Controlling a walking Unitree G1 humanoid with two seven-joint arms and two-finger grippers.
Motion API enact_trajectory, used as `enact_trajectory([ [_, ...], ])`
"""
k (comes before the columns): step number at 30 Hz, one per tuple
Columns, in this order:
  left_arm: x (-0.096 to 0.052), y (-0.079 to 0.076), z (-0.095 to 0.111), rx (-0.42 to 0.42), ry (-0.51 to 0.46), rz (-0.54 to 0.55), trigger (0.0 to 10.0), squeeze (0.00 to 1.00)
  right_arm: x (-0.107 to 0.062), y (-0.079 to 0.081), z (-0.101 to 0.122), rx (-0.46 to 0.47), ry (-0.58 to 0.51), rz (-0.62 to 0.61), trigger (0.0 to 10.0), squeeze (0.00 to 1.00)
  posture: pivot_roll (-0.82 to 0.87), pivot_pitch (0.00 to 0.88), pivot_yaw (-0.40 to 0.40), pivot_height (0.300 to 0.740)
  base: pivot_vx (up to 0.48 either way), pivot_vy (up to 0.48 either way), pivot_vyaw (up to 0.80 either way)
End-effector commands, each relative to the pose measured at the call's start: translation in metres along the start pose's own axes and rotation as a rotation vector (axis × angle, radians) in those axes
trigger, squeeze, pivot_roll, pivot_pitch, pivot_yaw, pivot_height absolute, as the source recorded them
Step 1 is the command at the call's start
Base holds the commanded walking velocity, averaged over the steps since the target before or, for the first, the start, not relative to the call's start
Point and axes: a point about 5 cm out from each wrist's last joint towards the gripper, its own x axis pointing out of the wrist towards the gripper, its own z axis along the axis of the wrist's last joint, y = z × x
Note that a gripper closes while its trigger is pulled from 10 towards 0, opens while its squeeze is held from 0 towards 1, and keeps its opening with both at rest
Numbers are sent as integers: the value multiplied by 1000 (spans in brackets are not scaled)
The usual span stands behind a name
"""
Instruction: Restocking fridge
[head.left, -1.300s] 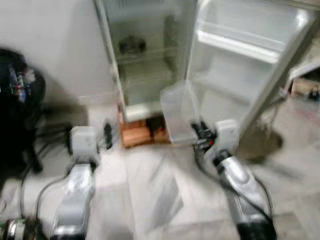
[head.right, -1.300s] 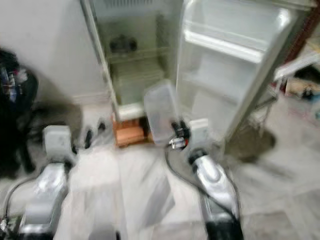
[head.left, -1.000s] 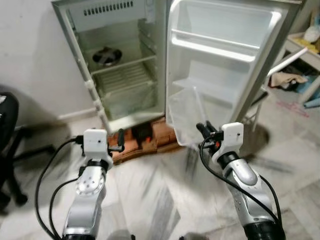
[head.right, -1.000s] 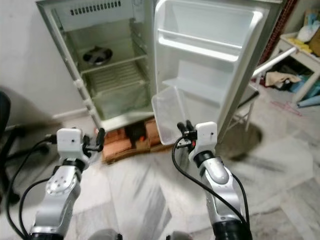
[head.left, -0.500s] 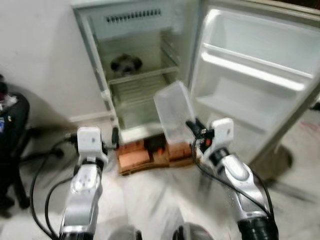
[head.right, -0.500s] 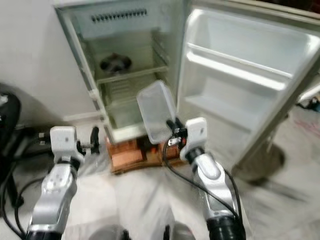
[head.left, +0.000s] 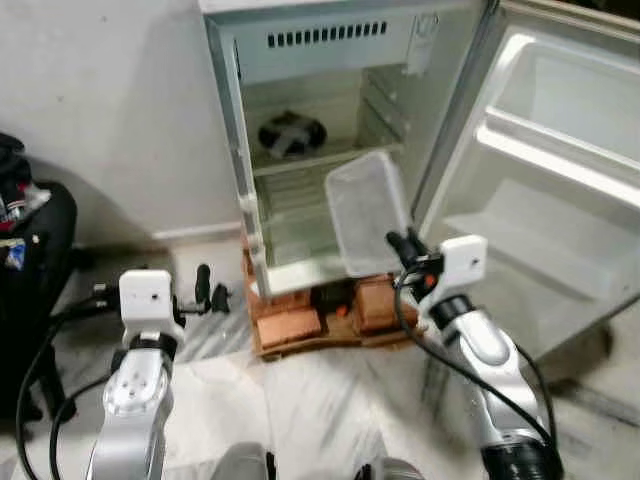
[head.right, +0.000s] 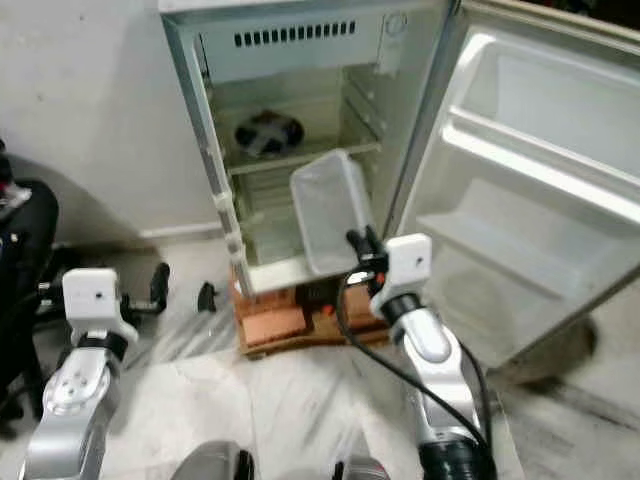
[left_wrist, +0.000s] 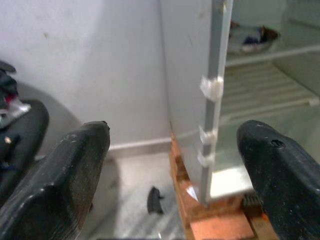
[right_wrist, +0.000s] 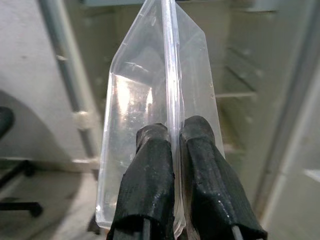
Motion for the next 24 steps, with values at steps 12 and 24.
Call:
enact_trajectory([
  [12, -3, -4, 7, 11, -42, -71, 10000, 0, -11, -8, 0, -70, 12, 0, 10000, 0, 60, 68, -24, 740, 0, 0, 131],
  [24, -3, -3, 7, 12, -39, -70, 10000, 0, -8, -13, 2, -40, 3, -38, 10000, 0, 58, 70, -32, 740, 263, 0, 310],
])
